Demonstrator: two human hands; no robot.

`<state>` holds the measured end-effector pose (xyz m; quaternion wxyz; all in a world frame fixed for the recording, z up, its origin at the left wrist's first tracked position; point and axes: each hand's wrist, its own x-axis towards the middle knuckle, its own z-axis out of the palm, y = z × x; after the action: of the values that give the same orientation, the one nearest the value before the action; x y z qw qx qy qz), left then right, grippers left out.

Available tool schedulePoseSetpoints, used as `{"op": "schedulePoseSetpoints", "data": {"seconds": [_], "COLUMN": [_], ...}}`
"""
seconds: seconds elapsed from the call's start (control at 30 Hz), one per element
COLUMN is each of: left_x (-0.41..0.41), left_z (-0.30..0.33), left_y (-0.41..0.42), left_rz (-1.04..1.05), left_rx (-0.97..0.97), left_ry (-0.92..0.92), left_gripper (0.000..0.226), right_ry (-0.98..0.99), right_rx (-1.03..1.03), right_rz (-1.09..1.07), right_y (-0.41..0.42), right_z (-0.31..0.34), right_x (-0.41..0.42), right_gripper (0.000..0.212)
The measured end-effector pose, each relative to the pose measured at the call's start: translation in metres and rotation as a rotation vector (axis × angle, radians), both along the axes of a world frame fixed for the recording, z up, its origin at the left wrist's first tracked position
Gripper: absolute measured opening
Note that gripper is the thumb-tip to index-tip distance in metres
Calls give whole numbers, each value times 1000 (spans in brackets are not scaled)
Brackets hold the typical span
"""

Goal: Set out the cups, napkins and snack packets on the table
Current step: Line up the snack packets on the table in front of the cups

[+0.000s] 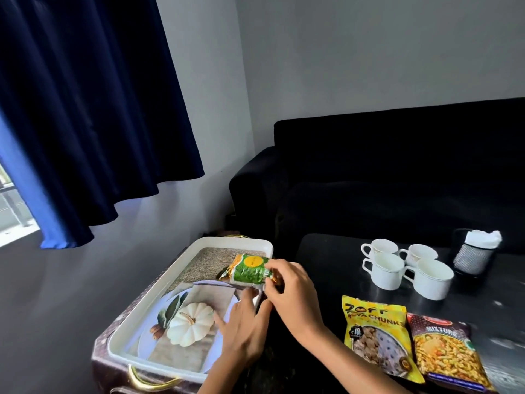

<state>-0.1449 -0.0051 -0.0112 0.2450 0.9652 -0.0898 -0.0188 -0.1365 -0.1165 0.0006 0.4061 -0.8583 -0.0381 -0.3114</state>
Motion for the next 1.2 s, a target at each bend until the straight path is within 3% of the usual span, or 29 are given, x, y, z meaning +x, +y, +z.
{"op": "schedulePoseSetpoints", "data": {"seconds": [0.07,0.17,0.23,0.4,0.63,0.9,1.07,1.2], "left_x": [-3,-17,-23,-32,-39,-43,-49,-56], "left_z": [7,22,28,22,6,13,12,19], "left_y": [-12,-33,-44,-66,-83,-83,-82,-85], "left_rz": [-3,-71,-90,-81,10,-31,-140,-284], "left_rx": [-281,-860,-995,-890,-924,-953,-793,-686], "left_ry": [36,164,273,470,603,472,374,341], "left_gripper": [26,37,40,50,48,40,23,30], "right_ry": [-25,-34,-45,-117,-93,-109,-11,136], "right_rx": [80,161,181,106,5,208,299,484], "right_rz": [-24,-69,-94,-153,-81,-178,-152,-5], "right_y": [-14,-35,-47,-66,-95,-119,-124,-126], "right_z": [-2,-10,-18,-33,-47,-27,-34,-31], "right_x": [-14,-38,-57,-98,-134,-138,-140,-141], "right_gripper": [27,32,36,47,56,31,34,42]}}
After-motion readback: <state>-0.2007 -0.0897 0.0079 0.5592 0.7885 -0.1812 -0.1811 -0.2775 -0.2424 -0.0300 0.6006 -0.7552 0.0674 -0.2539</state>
